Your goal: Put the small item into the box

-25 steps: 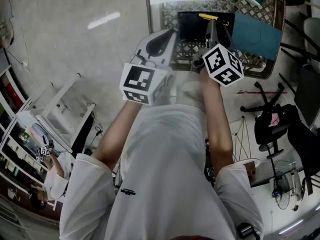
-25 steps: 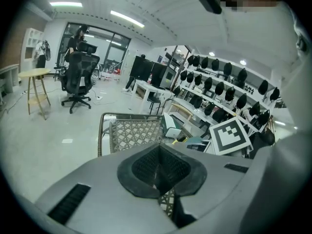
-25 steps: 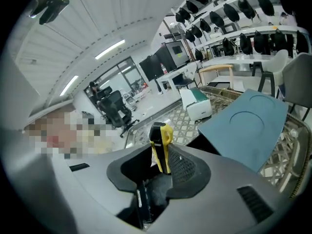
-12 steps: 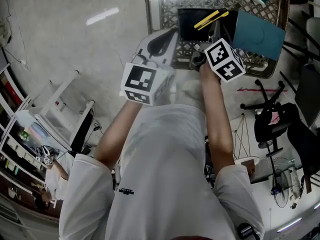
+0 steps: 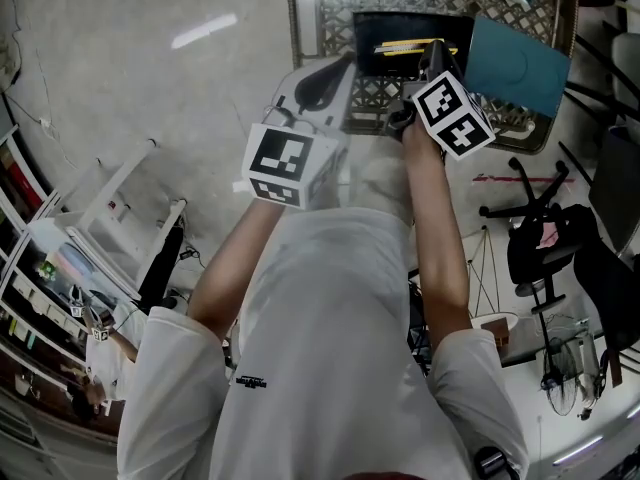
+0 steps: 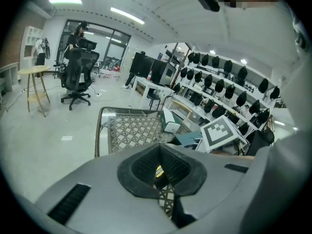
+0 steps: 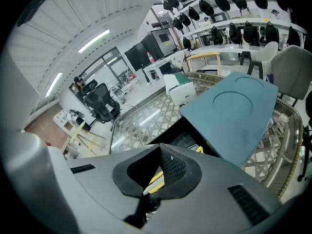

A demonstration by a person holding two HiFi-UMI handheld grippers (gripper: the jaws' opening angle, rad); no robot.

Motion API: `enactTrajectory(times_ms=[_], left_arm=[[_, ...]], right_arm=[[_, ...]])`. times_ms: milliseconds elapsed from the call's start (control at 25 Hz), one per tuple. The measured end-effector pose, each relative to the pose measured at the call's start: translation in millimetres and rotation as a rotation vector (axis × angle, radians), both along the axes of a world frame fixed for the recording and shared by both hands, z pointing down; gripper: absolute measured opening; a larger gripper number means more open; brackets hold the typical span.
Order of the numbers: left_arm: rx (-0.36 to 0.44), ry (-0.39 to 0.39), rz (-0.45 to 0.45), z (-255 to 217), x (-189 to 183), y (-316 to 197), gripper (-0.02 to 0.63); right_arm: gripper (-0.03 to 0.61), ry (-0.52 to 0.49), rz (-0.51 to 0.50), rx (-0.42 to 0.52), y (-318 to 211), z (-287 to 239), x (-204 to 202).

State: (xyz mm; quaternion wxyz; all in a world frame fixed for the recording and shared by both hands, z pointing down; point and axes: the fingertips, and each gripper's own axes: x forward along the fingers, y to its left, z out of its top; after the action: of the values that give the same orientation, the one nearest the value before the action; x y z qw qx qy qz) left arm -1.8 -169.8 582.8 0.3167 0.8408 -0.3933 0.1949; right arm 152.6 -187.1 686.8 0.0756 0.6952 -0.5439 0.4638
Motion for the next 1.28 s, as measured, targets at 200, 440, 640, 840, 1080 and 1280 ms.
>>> enactTrajectory(times_ms=[200,440,640,840,1080,1280], left_arm=[[0.014,-0.002,0.004,-7.6,1.0,1.8,0.002],[0.046,0.006,0.006,-30.4,0.3,6.4,0.002],[0.064,0.018,-0.009,-51.3,-7.0,14.2,0.002],[0.09,0.028,-0.029,-71.8,-21.9,24.3,0.002],[0.118,0.05,-0.053,-103.3,-37.5,31.5,0.002],[0.142,0.073,-0.065,-127.8,-46.9,40.7,0.002]], right_arm=[[-0.003,-0.005,-0.034,0.001,6.4,-6.7,-2.7],[-0.003,-0.026,-0.067,0.046,15.5,-39.5,-5.4],[-0.003,0.0,-0.144,0.089,23.0,-71.9,-14.7],[-0.003,0.054,-0.215,0.144,28.4,-107.7,-29.1],[-0.003,0.068,-0.258,0.213,40.8,-153.5,-49.9],[-0.003,0.1,-0.305,0.259,57.5,-192.3,-58.4]])
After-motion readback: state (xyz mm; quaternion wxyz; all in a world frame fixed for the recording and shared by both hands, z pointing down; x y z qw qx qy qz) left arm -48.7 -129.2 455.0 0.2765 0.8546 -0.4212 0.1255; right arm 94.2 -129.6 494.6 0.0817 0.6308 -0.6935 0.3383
